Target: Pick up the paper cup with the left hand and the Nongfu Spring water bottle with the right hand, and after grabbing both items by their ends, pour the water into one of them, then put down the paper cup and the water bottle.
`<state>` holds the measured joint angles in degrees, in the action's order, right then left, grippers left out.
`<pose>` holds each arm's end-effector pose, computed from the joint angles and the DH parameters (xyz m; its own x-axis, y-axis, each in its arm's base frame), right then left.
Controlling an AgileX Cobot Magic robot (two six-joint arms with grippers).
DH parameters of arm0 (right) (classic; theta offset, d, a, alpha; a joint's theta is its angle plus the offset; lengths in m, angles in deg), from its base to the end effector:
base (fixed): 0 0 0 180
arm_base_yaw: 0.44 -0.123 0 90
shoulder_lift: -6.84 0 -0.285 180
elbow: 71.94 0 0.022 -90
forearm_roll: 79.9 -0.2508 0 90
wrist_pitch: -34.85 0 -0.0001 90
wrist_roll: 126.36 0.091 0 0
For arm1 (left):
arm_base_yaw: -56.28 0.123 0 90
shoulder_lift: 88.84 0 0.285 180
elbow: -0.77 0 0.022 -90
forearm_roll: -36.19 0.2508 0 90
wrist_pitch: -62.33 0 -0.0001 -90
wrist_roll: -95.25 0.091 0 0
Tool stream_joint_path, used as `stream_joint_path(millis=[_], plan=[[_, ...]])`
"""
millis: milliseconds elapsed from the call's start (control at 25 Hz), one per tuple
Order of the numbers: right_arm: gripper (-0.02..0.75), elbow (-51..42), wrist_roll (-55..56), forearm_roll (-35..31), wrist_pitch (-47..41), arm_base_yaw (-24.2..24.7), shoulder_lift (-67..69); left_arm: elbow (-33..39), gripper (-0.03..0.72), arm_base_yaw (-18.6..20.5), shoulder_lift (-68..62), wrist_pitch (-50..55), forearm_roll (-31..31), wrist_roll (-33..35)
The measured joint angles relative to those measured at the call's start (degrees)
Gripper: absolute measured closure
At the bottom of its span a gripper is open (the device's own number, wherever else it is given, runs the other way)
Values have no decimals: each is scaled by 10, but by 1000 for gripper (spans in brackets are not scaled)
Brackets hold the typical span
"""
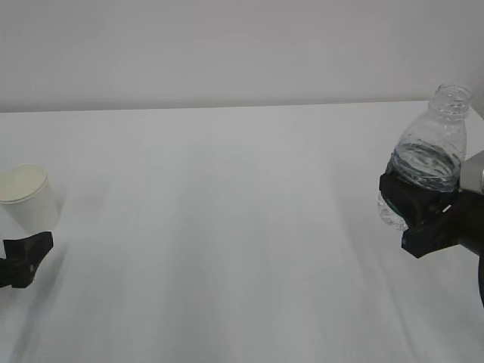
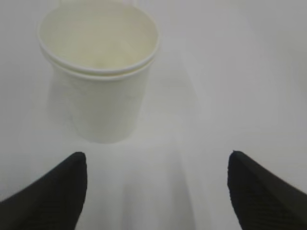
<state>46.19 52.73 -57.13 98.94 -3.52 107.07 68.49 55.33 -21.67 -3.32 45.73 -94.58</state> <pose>0.2306 0.0441 0.1568 -0.0911 -0.1889 -0.9778 -0.4188 0.8981 -0.1345 0.2113 -0.0172 0.0963 -0.4391 -0.0938 -0.8935 0.1087 0.9817 -0.1564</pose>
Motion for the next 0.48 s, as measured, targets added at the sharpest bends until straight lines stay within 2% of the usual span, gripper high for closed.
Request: stream_joint_path(millis=[480], plan=[[345, 0, 0, 0, 0, 0, 0, -87, 5, 0, -83, -1, -29, 0]])
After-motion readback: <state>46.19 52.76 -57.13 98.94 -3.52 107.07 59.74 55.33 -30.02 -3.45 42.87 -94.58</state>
